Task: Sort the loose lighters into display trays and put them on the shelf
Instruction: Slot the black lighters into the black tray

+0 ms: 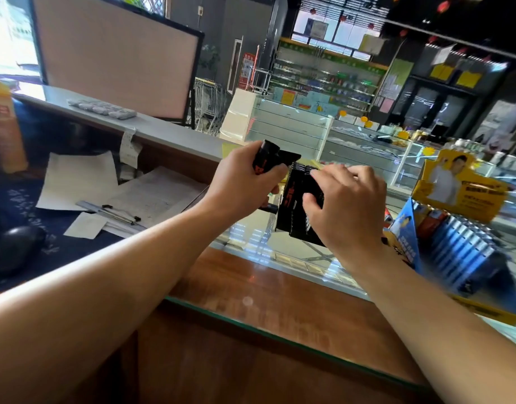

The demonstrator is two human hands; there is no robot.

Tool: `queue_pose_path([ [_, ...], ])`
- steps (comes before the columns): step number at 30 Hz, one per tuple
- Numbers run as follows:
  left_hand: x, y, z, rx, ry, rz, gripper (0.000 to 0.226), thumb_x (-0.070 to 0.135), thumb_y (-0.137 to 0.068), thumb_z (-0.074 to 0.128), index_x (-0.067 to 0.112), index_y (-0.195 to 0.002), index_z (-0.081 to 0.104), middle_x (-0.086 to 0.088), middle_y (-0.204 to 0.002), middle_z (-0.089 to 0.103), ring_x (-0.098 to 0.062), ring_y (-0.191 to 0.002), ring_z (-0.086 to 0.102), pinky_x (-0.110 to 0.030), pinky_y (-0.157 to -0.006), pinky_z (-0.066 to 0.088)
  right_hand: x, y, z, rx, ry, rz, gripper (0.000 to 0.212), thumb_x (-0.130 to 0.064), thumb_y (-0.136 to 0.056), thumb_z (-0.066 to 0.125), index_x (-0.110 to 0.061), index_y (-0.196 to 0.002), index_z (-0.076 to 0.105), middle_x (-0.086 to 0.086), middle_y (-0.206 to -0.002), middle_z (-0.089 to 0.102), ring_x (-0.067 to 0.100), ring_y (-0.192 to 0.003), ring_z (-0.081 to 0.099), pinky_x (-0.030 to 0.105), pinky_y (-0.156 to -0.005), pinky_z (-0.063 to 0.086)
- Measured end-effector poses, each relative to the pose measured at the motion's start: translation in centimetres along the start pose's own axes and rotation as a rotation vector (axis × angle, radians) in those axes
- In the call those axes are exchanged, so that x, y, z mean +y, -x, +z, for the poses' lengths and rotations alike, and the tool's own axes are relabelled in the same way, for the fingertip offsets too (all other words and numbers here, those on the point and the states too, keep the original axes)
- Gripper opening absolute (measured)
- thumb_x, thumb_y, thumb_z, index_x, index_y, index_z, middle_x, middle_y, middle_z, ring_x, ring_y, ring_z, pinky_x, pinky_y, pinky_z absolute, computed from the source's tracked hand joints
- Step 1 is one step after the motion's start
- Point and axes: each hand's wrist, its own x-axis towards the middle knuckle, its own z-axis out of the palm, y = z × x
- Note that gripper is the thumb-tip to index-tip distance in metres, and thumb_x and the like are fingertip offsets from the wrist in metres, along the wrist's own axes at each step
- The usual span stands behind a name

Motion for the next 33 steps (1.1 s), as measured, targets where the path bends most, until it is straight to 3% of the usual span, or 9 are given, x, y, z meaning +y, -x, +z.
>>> queue_pose_path([
  [6,-0.4,0.3,0.1,-0.029,-0.071,-0.01,0.008,0.019,-0.089,0.066,0.011,-0.087,0.064,-0.005,-0.071,0.071,-0.016,-0.048,0.06,-0.023,-0.048,0.047,0.2,0.0,-0.2,-0.137,-0.026,0.049,0.05,-0.042,-0.078,0.054,-0.019,-0.121,0.065,0.0,-0.119,0.067,0.033,-0.11,0.052,0.043,-0.09,0.042],
  [12,-1.1,0.2,0.0,-0.048,-0.12,-0.035,0.011,0.02,-0.087,0.069,0.01,-0.087,0.063,-0.004,-0.071,0.071,-0.015,-0.048,0.06,-0.023,-0.051,0.046,0.4,-0.2,-0.3,-0.248,-0.1,0.078,0.051,-0.043,-0.08,0.055,-0.02,-0.126,0.062,0.002,-0.126,0.063,0.033,-0.117,0.047,0.042,-0.097,0.039],
  [15,-1.4,0.1,0.2,-0.063,-0.145,-0.052,0.006,0.017,-0.085,0.07,0.014,-0.086,0.065,-0.001,-0.07,0.069,-0.014,-0.053,0.063,-0.03,-0.06,0.054,0.5,-0.3,-0.3,-0.273,-0.173,0.099,0.054,-0.044,-0.079,0.051,-0.021,-0.127,0.061,0.001,-0.127,0.062,0.032,-0.118,0.046,0.041,-0.1,0.037],
  [18,-1.5,0.0,0.3,-0.102,-0.147,-0.063,0.008,0.014,-0.082,0.072,0.013,-0.089,0.069,-0.009,-0.076,0.072,-0.021,-0.065,0.067,-0.048,-0.074,0.059,0.6,-0.4,-0.5,-0.218,-0.254,0.087,0.053,-0.043,-0.079,0.049,-0.021,-0.124,0.064,0.0,-0.125,0.064,0.03,-0.117,0.047,0.04,-0.1,0.037],
  [20,-1.1,0.3,0.4,-0.139,-0.107,-0.055,0.01,0.012,-0.082,0.072,0.014,-0.092,0.071,-0.014,-0.083,0.073,-0.022,-0.067,0.064,-0.052,-0.076,0.057,0.6,-0.5,-0.9,-0.144,-0.354,0.066,0.047,-0.04,-0.081,0.052,-0.02,-0.121,0.066,0.0,-0.119,0.067,0.027,-0.112,0.049,0.037,-0.097,0.038],
  [23,-0.7,0.7,0.5,-0.178,-0.079,0.011,0.005,0.01,-0.083,0.073,0.014,-0.086,0.073,-0.009,-0.076,0.072,-0.015,-0.061,0.058,-0.042,-0.064,0.054,0.1,-0.5,-1.9,-0.072,-0.578,0.017,0.04,-0.032,-0.085,0.056,-0.018,-0.121,0.066,-0.002,-0.11,0.069,0.021,-0.106,0.048,0.026,-0.088,0.033],
  [26,-0.4,1.0,0.7,-0.182,-0.078,0.082,0.025,0.008,-0.085,0.072,0.024,-0.067,0.066,0.007,-0.056,0.063,-0.005,-0.052,0.055,-0.024,-0.056,0.046,-0.5,-0.3,-3.0,-0.017,-0.703,-0.022,0.033,-0.025,-0.088,0.062,-0.018,-0.119,0.069,-0.004,-0.102,0.07,0.018,-0.1,0.051,0.023,-0.083,0.035],
  [29,-0.6,1.0,1.0,-0.182,-0.077,0.117,0.025,0.009,-0.086,0.073,0.023,-0.067,0.065,0.001,-0.057,0.063,-0.008,-0.053,0.058,-0.028,-0.058,0.048,-0.8,-0.3,-3.2,0.033,-0.731,-0.014,0.024,-0.018,-0.085,0.065,-0.017,-0.108,0.073,-0.007,-0.092,0.067,0.02,-0.095,0.055,0.025,-0.078,0.038],
  [33,-1.2,0.7,1.1,-0.144,-0.098,0.125,0.013,0.019,-0.086,0.074,0.006,-0.086,0.073,-0.008,-0.071,0.072,-0.02,-0.065,0.07,-0.044,-0.074,0.059,-0.1,-0.7,-3.1,0.081,-0.726,0.076,0.021,-0.019,-0.086,0.065,-0.017,-0.105,0.073,-0.004,-0.093,0.071,0.023,-0.093,0.058,0.023,-0.076,0.037],
])
